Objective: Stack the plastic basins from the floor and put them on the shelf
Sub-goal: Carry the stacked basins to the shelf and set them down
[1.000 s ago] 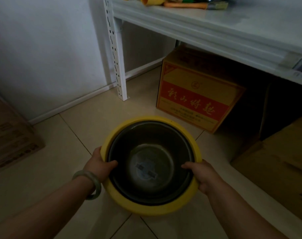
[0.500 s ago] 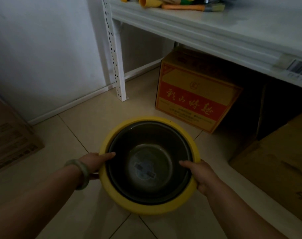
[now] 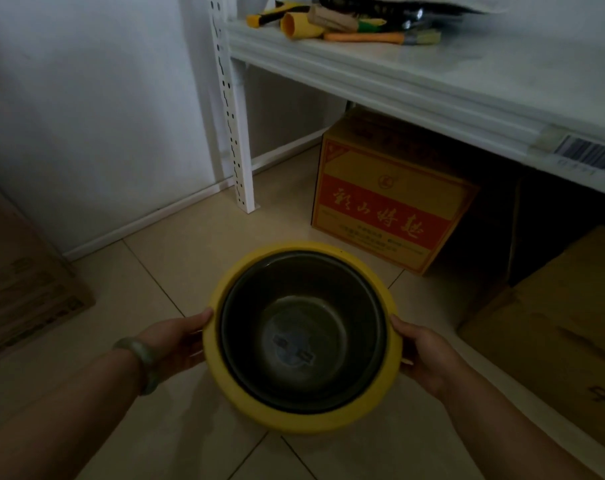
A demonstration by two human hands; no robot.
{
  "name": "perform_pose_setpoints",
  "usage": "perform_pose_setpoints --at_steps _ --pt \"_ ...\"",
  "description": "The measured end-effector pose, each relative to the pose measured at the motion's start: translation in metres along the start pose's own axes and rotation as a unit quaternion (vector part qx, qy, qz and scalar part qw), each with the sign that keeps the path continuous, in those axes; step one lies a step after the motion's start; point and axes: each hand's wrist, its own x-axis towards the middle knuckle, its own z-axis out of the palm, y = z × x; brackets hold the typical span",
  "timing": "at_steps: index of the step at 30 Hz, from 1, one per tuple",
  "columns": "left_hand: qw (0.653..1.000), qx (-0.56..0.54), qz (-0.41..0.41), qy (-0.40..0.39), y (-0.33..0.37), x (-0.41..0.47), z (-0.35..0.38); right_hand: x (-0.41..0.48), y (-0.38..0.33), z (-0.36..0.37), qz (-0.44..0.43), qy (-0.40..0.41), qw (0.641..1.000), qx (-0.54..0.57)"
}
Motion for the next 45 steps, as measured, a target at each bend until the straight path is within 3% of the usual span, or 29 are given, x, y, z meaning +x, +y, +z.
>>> perform_pose_setpoints --at_steps 13,30,40,45 --pt "0.993 -0.043 0.106 -0.016 0.029 -0.034 -0.002 -0.05 -0.038 0.006 -0.032 -0.012 0.999 0.015" --pt "0.97 0.01 0.226 -0.095 0.184 -0.182 0.023 -0.186 -0.164 0.01 -0.171 -0.107 0.979 0.033" --pt "0.948 0.035 0.285 -0.138 0.27 -0.251 0.102 -0.25 -0.252 -0.026 -0.22 -0.099 0.969 0.06" --pt "0.952 0.038 0.284 -0.104 0.298 -0.248 0.164 -0.263 -0.289 -0.073 -0.256 -0.057 0.961 0.089"
